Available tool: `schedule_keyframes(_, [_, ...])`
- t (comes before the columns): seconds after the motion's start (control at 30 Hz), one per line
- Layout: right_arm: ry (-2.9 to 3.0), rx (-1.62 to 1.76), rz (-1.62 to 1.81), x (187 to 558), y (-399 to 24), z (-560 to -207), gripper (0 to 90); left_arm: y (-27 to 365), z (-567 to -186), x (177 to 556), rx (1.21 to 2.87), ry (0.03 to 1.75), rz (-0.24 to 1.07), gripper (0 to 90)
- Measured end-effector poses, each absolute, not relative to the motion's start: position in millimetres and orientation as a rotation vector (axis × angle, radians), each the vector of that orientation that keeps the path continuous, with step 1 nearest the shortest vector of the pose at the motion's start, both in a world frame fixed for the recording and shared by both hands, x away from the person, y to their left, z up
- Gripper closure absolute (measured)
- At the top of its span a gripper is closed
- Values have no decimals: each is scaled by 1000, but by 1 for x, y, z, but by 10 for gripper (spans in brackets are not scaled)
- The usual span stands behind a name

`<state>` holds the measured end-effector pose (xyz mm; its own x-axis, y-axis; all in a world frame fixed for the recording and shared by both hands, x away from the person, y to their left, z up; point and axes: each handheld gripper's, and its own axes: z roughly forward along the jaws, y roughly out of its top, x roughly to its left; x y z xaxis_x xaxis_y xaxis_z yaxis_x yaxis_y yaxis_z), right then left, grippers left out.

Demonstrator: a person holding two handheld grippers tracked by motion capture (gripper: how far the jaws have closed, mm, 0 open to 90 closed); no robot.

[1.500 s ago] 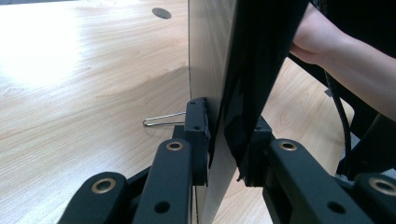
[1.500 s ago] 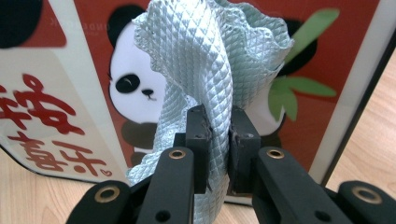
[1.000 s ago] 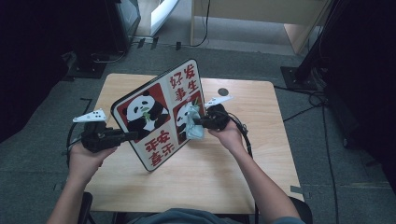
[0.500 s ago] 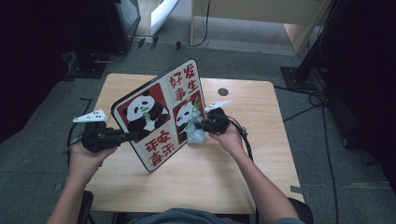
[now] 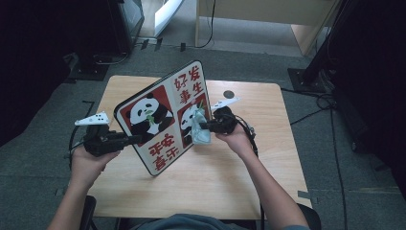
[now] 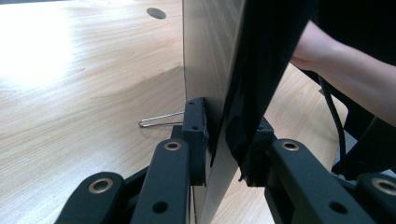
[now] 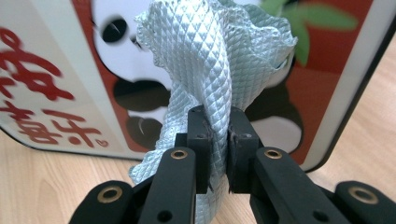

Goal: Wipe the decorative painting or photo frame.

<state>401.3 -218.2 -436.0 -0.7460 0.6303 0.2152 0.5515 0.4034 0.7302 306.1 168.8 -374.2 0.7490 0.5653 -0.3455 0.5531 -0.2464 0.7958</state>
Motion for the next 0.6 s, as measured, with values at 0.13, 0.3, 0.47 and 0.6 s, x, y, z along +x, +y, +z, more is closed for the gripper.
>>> schedule_keyframes(0.13, [2543,1064,1301,400,-217,-419,829,169,-374,307,1906,859,14,764])
schedule_keyframes(0.3, [2530,1034,1340,398,-212,-395,829,169,-375,307,1903,860,16,764])
schedule_keyframes(0.47, [2516,984,1370,395,-207,-374,828,169,-374,307,1905,861,19,766])
schedule_keyframes(0.6, [2517,947,1394,393,-203,-359,828,168,-374,306,1906,865,25,767])
